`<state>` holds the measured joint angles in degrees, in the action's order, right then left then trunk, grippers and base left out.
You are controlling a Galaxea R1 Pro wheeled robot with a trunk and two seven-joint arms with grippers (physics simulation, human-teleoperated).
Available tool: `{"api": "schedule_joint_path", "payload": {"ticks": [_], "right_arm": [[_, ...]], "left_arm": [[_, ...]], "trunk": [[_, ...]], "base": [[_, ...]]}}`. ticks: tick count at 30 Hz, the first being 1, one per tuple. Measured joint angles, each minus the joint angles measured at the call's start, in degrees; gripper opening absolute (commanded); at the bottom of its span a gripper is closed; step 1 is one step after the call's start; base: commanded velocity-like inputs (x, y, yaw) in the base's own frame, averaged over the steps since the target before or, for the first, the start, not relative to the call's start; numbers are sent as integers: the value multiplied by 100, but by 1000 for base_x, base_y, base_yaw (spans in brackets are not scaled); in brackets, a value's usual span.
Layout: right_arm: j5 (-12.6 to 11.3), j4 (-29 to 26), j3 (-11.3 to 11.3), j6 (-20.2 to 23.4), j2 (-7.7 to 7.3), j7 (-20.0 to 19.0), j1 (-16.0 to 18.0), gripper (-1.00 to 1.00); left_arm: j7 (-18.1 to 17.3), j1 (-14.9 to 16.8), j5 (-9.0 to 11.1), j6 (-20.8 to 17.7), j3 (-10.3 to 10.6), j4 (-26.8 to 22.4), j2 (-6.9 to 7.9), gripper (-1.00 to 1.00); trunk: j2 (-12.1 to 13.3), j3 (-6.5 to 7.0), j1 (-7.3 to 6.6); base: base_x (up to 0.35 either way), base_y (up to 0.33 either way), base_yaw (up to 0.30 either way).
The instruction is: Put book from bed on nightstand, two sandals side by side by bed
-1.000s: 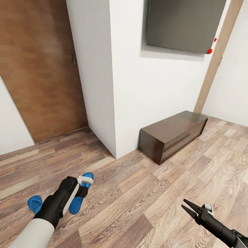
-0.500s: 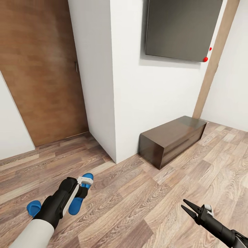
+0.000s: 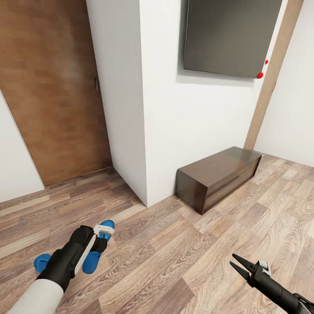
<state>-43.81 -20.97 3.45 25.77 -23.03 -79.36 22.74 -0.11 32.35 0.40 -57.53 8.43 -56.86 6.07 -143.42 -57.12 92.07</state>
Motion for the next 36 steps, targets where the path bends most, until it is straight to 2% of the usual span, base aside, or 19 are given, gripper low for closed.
{"api": "schedule_joint_path", "payload": {"ticks": [4, 8, 9, 11, 12, 13, 15, 17, 22, 36], "right_arm": [[-3, 21, -8, 4, 0, -4, 0, 100], [-5, 25, -26, -26, 3, -3, 0, 100], [-9, 24, -26, -43, 5, -1, 0, 100], [-11, 25, -22, -57, 7, 3, 0, 100], [-10, 24, -10, -68, 8, 6, 0, 100], [-10, 24, -9, -68, 8, 6, 0, 100], [-5, 28, 1, -74, 8, 13, 0, 100], [2, 37, 3, -75, 9, 134, 0, 100], [17, 40, -25, -76, 15, 353, 0, 100], [29, 284, -47, -45, 9, 640, 0, 100]], "left_arm": [[-270, -14, 2, -4, -51, -2, 121, -100], [-894, -27, -7, -6, -269, 37, 327, -100], [-1130, -41, -6, 1, -376, 74, 385, -100], [-1376, -65, 0, 7, -504, 106, 433, -100], [-1715, -93, 0, 11, -701, 130, 477, -100], [-1727, -94, -5, 12, -708, 130, 478, -100], [-2066, -110, -5, 25, -890, 141, 520, -100], [-2528, -127, -13, 44, -1125, 155, 598, -100], [-2708, -134, -21, 48, -1201, 160, 621, -100], [-2754, -149, -60, 15, -1213, 161, 618, -100]], "trunk": [[0, 0, 0], [0, 0, 0], [0, 0, 0], [0, 0, 0], [0, 0, 0], [0, 0, 0], [0, 0, 0], [0, 0, 0], [0, 0, 0], [0, 0, 1]], "base": [[0, 0, 0], [0, 0, 0], [0, 0, 0], [0, 0, 0], [0, 0, 0], [0, 0, 0], [0, 0, 0], [0, 0, 0], [0, 0, 0], [-13, 0, 5]]}}
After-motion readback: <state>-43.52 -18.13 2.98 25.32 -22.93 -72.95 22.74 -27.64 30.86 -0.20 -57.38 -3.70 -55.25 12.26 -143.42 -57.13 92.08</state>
